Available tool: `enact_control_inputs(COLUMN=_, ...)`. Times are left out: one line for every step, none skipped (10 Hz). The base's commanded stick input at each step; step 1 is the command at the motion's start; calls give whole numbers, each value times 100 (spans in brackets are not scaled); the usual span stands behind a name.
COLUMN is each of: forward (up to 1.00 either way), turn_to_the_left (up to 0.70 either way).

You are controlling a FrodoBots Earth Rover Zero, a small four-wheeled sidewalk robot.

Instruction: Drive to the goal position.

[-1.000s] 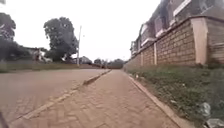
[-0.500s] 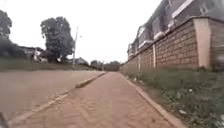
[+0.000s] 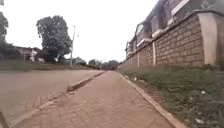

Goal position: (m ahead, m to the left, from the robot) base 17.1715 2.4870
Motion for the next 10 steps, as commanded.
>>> enact_control_inputs(forward=70, turn_to_the_left=0)
enact_control_inputs(forward=70, turn_to_the_left=0)
enact_control_inputs(forward=70, turn_to_the_left=0)
enact_control_inputs(forward=70, turn_to_the_left=0)
enact_control_inputs(forward=70, turn_to_the_left=0)
enact_control_inputs(forward=70, turn_to_the_left=0)
enact_control_inputs(forward=70, turn_to_the_left=0)
enact_control_inputs(forward=70, turn_to_the_left=0)
enact_control_inputs(forward=70, turn_to_the_left=0)
enact_control_inputs(forward=70, turn_to_the_left=0)
